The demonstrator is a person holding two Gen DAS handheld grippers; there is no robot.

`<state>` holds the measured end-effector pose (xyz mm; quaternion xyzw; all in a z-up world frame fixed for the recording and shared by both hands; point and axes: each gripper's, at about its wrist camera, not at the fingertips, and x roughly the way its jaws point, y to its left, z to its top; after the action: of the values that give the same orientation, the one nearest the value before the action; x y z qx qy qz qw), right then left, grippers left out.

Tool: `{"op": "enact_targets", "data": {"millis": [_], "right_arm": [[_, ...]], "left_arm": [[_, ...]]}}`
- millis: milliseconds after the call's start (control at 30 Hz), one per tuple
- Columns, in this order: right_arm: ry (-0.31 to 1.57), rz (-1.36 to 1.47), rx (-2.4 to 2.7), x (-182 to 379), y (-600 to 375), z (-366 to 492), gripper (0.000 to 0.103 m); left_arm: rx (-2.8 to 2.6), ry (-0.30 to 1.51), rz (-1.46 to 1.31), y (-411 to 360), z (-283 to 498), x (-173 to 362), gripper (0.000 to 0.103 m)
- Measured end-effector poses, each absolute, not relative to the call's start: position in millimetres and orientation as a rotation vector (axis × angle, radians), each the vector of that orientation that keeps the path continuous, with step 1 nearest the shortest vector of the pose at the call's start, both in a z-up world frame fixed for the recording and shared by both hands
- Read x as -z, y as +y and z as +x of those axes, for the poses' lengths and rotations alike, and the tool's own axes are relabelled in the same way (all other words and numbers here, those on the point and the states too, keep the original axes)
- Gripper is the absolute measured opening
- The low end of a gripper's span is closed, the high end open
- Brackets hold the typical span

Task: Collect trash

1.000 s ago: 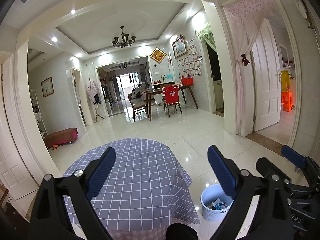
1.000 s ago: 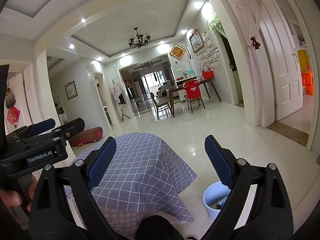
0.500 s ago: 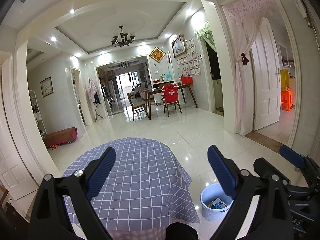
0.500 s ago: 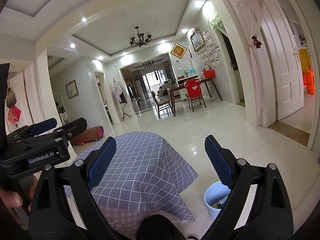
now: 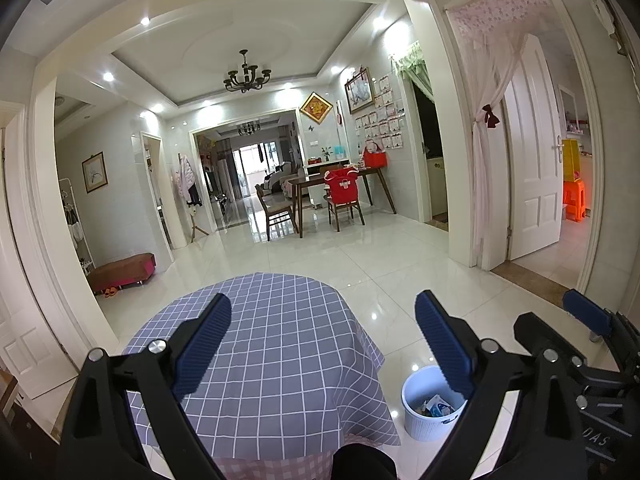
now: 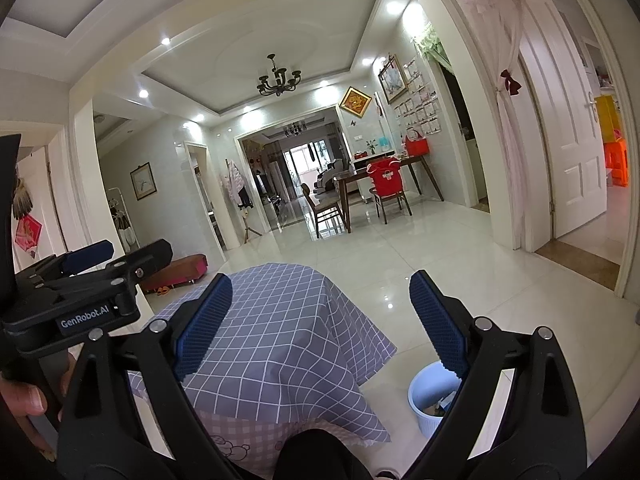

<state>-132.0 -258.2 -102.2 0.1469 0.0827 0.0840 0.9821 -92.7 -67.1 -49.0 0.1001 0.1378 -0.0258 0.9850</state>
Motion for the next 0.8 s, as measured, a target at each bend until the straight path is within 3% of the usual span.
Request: {"op": "enact_targets", "data": {"millis": [800], "right_arm": [[0.171, 0.297, -0.173, 103.8, -258.7, -134.6, 0.089]], "left_arm": [[0.044, 0.282, 0.2, -61.9, -95.7, 55.6, 0.091]]}}
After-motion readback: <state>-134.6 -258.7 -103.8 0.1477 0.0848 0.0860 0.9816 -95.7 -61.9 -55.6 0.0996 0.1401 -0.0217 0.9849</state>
